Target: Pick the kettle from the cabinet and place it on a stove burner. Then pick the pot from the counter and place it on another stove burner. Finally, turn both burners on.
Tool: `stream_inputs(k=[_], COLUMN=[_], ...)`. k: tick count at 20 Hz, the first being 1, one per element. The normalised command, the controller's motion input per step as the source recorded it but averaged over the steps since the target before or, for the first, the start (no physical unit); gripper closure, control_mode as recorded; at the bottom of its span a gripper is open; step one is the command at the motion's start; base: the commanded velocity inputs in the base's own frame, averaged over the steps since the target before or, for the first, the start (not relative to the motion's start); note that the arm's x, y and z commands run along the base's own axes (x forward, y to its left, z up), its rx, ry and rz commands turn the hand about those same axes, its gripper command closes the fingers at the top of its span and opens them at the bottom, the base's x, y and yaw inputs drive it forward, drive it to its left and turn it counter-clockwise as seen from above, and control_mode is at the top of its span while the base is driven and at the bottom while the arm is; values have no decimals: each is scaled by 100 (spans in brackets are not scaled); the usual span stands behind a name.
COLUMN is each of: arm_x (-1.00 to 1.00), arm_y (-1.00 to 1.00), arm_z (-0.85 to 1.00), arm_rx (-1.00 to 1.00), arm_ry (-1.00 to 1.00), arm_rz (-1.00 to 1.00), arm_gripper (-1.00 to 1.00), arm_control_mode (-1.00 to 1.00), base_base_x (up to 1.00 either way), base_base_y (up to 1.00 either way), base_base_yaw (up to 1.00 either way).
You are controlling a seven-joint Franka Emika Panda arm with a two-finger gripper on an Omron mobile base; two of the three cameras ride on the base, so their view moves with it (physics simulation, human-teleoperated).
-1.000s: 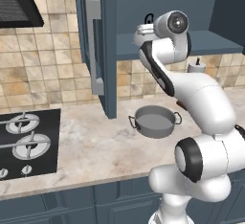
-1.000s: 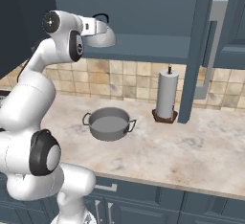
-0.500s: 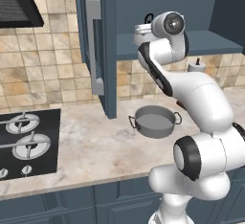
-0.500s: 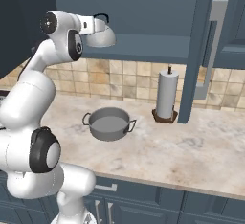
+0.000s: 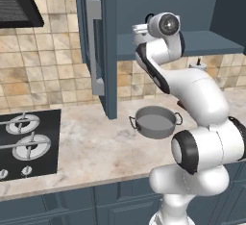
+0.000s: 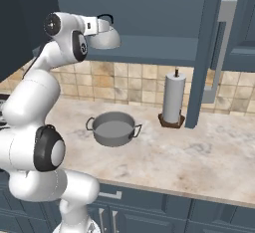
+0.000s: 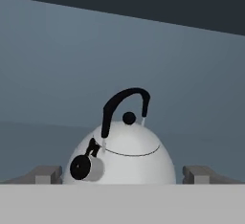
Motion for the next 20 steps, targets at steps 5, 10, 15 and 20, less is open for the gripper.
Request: stream_inputs(k=[5, 10, 15, 20], arm_x=[17, 5, 3, 11], arm_y=[4, 9, 8, 5], arm_z=[0, 0, 0, 0], arm_rx=[2, 0, 0, 0], arm_ry=[0, -1, -1, 0], arm_rz=[-2, -4, -3, -2], arm_gripper=[-100, -100, -100, -100], arm_control_mode=[-100, -100, -100, -100], base_base_x=[0, 0, 0, 0], base_base_y=[0, 0, 0, 0], base_base_yaw=[0, 0, 0, 0])
